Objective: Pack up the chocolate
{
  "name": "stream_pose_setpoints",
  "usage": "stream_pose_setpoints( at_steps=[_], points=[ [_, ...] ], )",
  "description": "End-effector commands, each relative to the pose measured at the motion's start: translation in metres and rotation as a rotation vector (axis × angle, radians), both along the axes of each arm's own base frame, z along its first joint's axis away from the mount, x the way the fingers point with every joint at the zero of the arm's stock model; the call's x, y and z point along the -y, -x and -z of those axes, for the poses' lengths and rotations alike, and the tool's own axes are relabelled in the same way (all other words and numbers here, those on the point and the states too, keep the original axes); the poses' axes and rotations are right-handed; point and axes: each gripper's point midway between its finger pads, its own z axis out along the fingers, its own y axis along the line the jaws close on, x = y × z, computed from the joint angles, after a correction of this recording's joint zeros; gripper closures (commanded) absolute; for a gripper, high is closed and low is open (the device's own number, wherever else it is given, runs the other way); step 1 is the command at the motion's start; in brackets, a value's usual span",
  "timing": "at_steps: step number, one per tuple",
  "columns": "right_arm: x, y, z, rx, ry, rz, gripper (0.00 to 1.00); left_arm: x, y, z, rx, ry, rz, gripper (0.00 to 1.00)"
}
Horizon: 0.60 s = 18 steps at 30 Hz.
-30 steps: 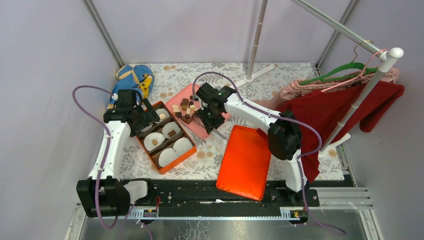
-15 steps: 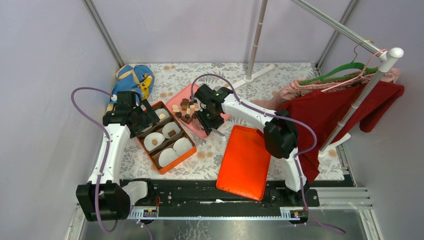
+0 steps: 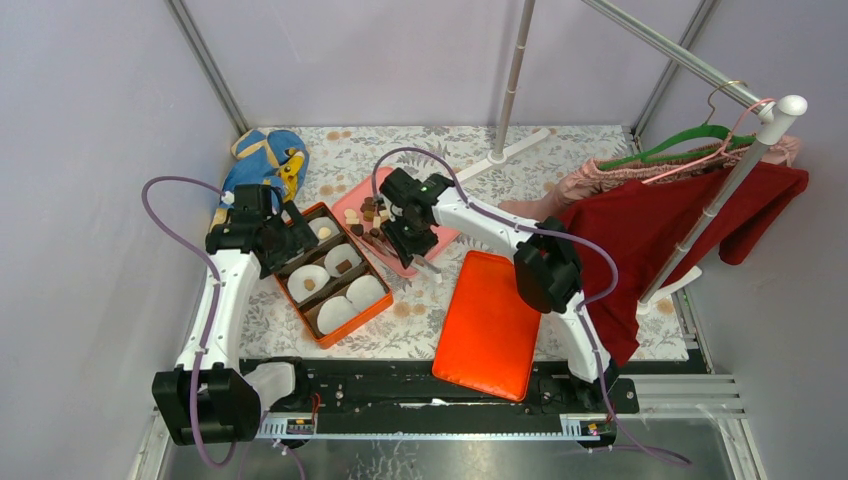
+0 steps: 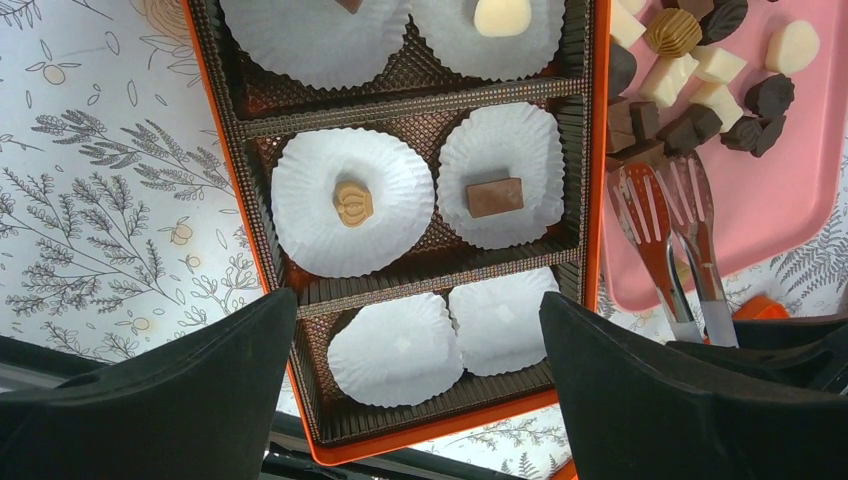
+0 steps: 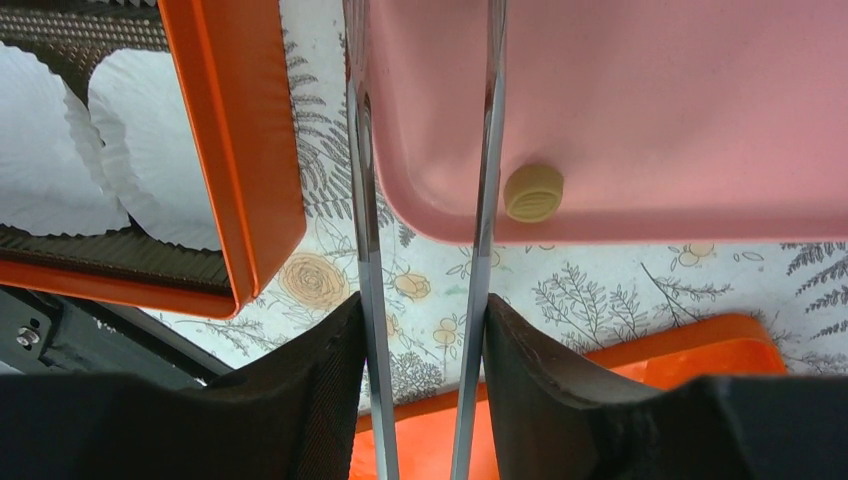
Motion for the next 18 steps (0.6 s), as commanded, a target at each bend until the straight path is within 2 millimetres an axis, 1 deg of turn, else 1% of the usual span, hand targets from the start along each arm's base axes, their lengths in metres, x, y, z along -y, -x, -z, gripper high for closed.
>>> stream_pose_setpoints(
  at_steps=[1,10,12,14,16,18],
  points=[
    [-0.017,-0.007,-0.015,0.032,-0.051,-0.028,0.50,-0.006,-0.003,-0.005,0.030,-0.043,0.006,0.01],
    [-0.018,-0.015,-0.007,0.052,-0.018,-0.024,0.48,-0.007,-0.003,-0.005,0.024,-0.048,0.001,0.01],
    [-0.017,-0.015,-0.006,0.053,-0.013,-0.023,0.51,-0.007,-0.003,-0.006,0.023,-0.048,0.000,0.01],
    [-0.016,-0.014,-0.008,0.057,-0.014,-0.026,0.56,-0.007,-0.003,-0.006,0.022,-0.049,0.000,0.01],
    [-0.014,-0.015,-0.016,0.075,-0.023,-0.023,0.61,-0.008,-0.002,-0.006,0.023,-0.050,-0.003,0.01],
    [-0.011,-0.016,-0.024,0.098,-0.029,-0.006,0.63,-0.007,-0.002,-0.006,0.023,-0.049,-0.005,0.01]
  ],
)
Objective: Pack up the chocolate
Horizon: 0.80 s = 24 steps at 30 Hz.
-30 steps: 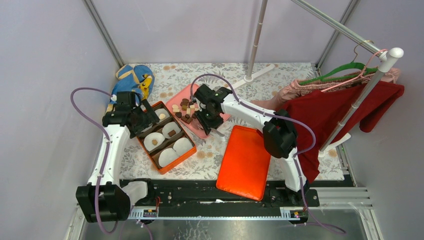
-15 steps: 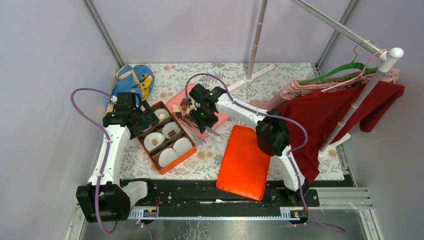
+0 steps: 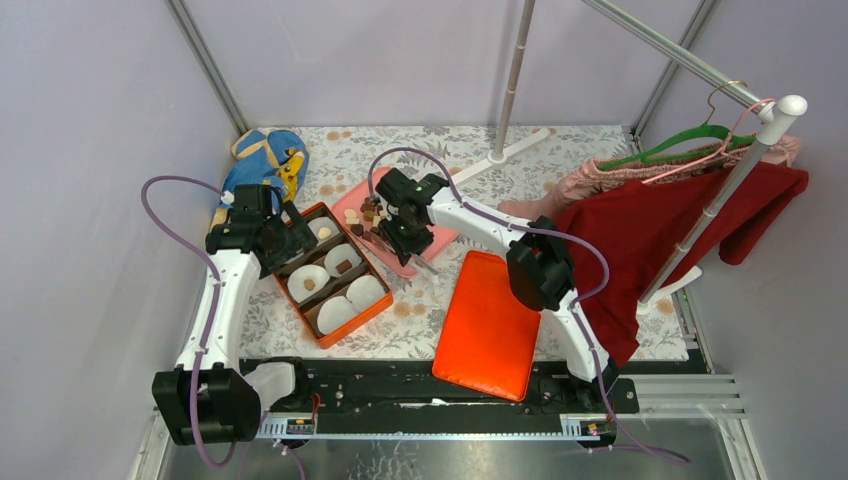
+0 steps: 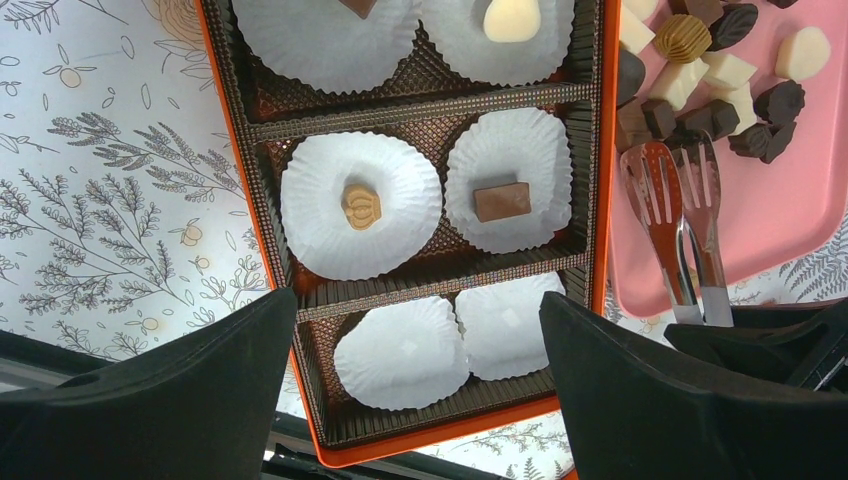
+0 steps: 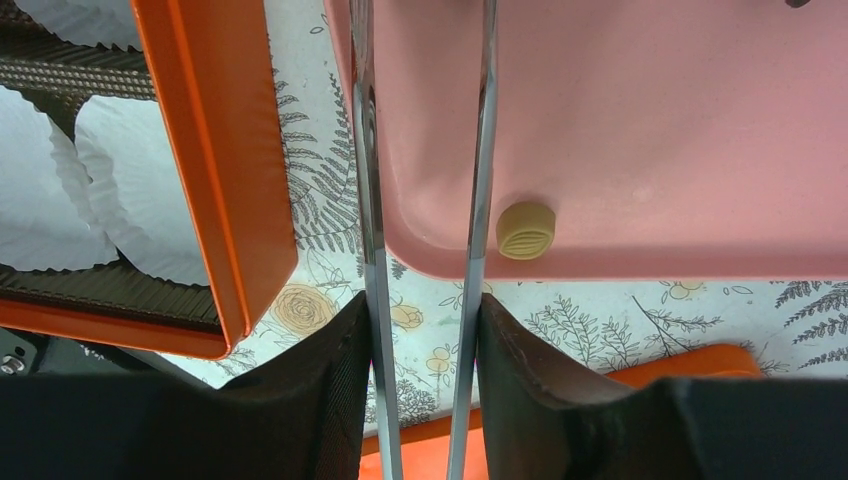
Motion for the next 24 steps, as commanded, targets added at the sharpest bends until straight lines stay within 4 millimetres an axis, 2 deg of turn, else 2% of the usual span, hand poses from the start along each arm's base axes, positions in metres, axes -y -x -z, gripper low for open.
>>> stream_pose_setpoints(
  at_steps=[1,8,14,16,20,24],
  points=[
    [-0.001,-0.004,-0.040,0.095,-0.048,0.001,0.64,-0.004,-0.002,-0.006,0.024,-0.031,0.003,0.01],
    [0.013,0.003,-0.088,0.173,-0.116,0.027,0.64,-0.008,-0.005,-0.014,0.034,-0.053,0.003,0.01],
    [0.019,0.021,-0.117,0.183,-0.155,0.007,0.68,-0.008,-0.008,-0.019,0.043,-0.056,0.007,0.01],
    [0.017,0.034,-0.123,0.173,-0.178,-0.032,0.68,-0.008,-0.008,-0.020,0.046,-0.059,0.006,0.01],
    [0.008,0.077,-0.128,0.142,-0.220,-0.189,0.67,-0.009,-0.006,-0.020,0.048,-0.064,0.010,0.01],
    [0.010,0.113,-0.107,0.060,-0.163,-0.289,0.66,-0.011,-0.004,-0.019,0.041,-0.074,0.009,0.01]
  ],
)
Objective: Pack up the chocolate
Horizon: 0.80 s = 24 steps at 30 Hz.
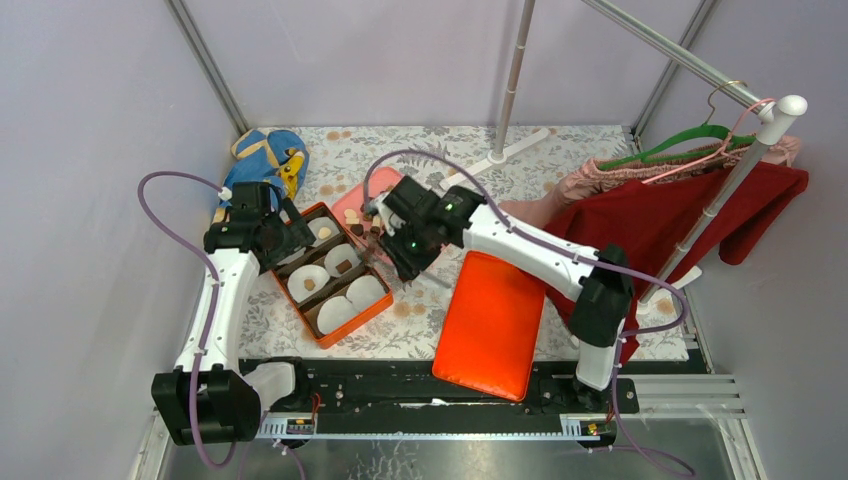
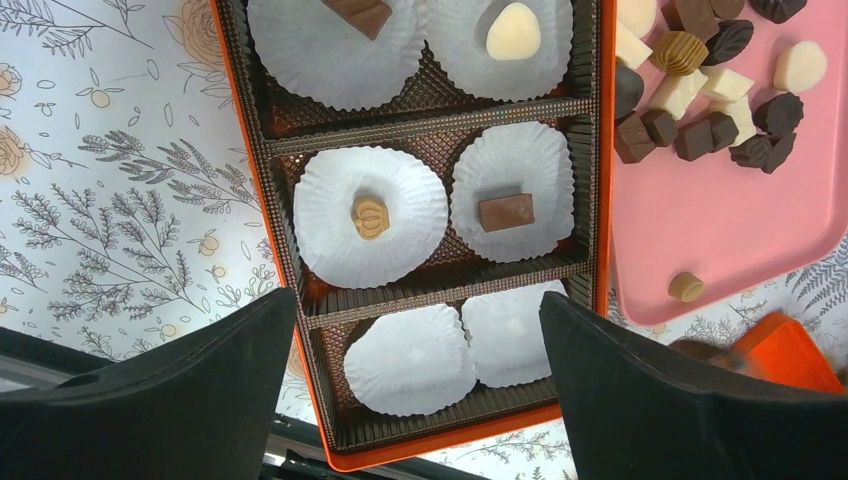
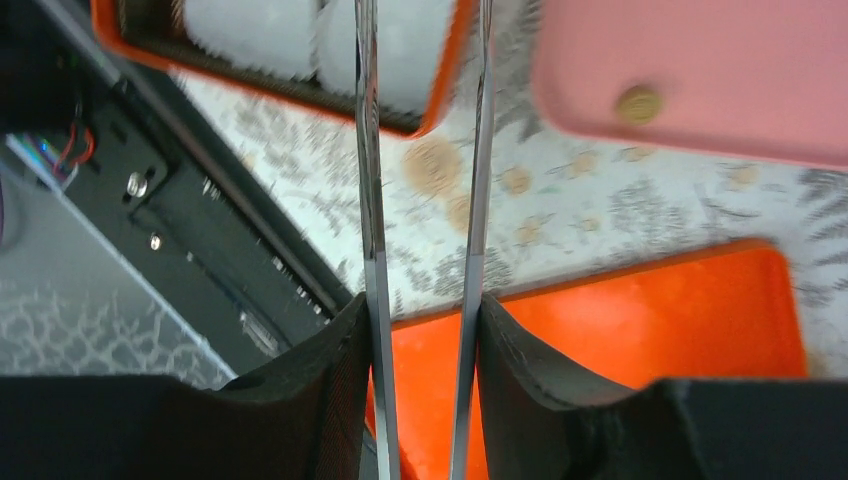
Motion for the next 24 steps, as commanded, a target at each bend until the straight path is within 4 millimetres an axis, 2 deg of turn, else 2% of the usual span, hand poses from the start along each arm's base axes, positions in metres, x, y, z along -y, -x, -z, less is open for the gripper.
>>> stream_pose_setpoints(
  at_steps=[1,4,9,18,24],
  points=[
    [-0.004,0.049,0.007,-0.064,0.023,-0.169,0.66,-0.005,0.000,-0.010,0.024,-0.042,0.007,0.01],
    [-0.005,0.065,0.025,-0.087,0.065,-0.207,0.65,-0.005,0.002,-0.008,0.018,-0.042,0.008,0.01],
    [-0.009,0.067,0.046,-0.101,0.101,-0.181,0.65,-0.004,0.004,-0.005,0.011,-0.039,0.011,0.01],
    [-0.011,0.059,0.059,-0.084,0.138,-0.149,0.60,-0.006,0.003,-0.005,0.007,-0.051,0.017,0.01],
    [-0.011,0.056,0.059,-0.070,0.142,-0.131,0.53,-0.007,0.004,-0.003,0.002,-0.057,0.015,0.01]
  ],
)
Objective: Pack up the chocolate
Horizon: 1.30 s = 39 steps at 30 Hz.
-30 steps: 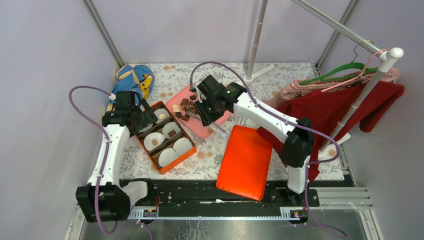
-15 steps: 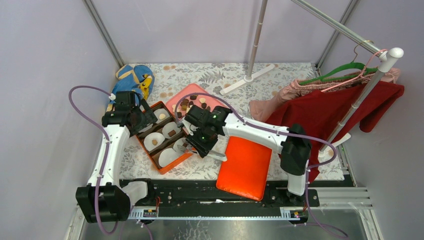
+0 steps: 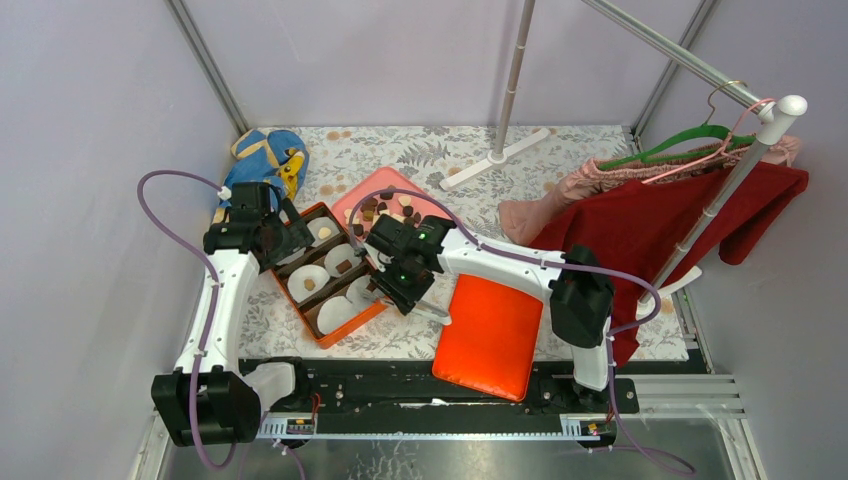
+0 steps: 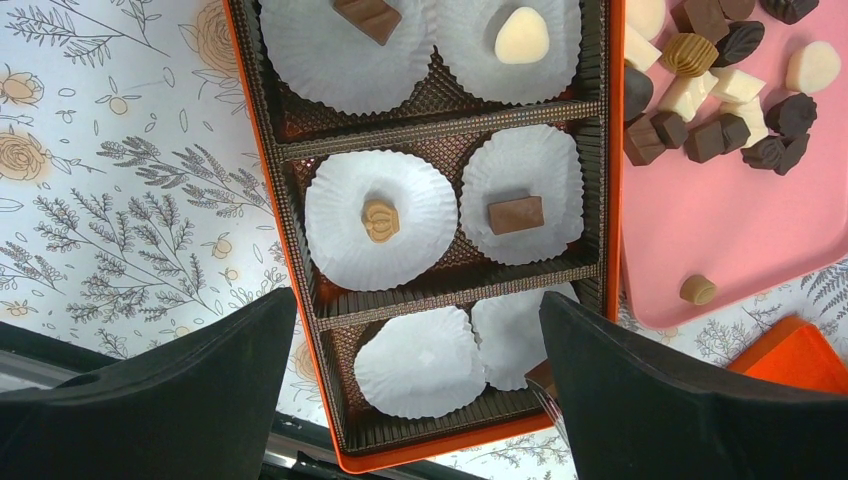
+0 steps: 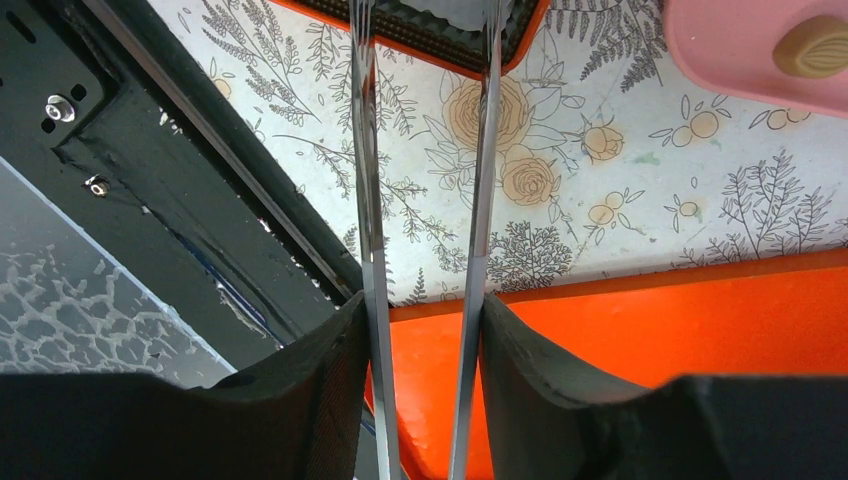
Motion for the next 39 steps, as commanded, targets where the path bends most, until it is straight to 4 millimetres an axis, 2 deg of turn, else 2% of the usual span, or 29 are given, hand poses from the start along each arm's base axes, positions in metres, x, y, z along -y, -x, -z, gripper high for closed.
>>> stream_pose_setpoints(
  at_steps=[1,8,11,13,17,20,22,25,28,35,39],
  points=[
    [-0.005,-0.005,-0.007,0.030,-0.018,0.015,0.52,-0.003,0.003,-0.002,0.001,-0.031,0.008,0.01],
    [-0.005,-0.006,-0.007,0.034,-0.019,0.023,0.50,-0.003,0.002,0.001,-0.005,-0.027,0.010,0.01],
    [-0.007,-0.009,-0.013,0.053,-0.032,0.027,0.51,-0.003,0.001,0.001,-0.005,-0.029,0.009,0.01],
    [-0.010,-0.014,-0.025,0.083,-0.064,0.037,0.53,-0.003,0.001,0.001,-0.006,-0.029,0.009,0.01],
    [-0.019,-0.037,-0.068,0.173,-0.182,0.114,0.55,-0.004,0.000,0.000,-0.002,-0.031,0.006,0.01],
    [-0.017,-0.069,-0.098,0.196,-0.286,0.232,0.55,-0.004,0.001,0.000,-0.002,-0.030,0.003,0.01],
    [-0.008,-0.092,-0.105,0.192,-0.334,0.336,0.55,-0.004,0.001,0.000,-0.002,-0.029,0.002,0.01],
    [0.004,-0.113,-0.090,0.147,-0.308,0.401,0.55,-0.003,0.003,0.002,-0.009,-0.028,0.004,0.01],
    [0.006,-0.125,-0.073,0.157,-0.234,0.400,0.56,-0.004,0.002,0.003,-0.011,-0.029,0.003,0.01],
    [-0.003,-0.142,-0.045,0.159,-0.202,0.417,0.57,-0.005,0.001,0.001,-0.008,-0.034,-0.001,0.01],
    [-0.006,-0.143,-0.034,0.138,-0.192,0.412,0.57,-0.005,0.001,0.003,-0.015,-0.036,0.000,0.01]
  ],
)
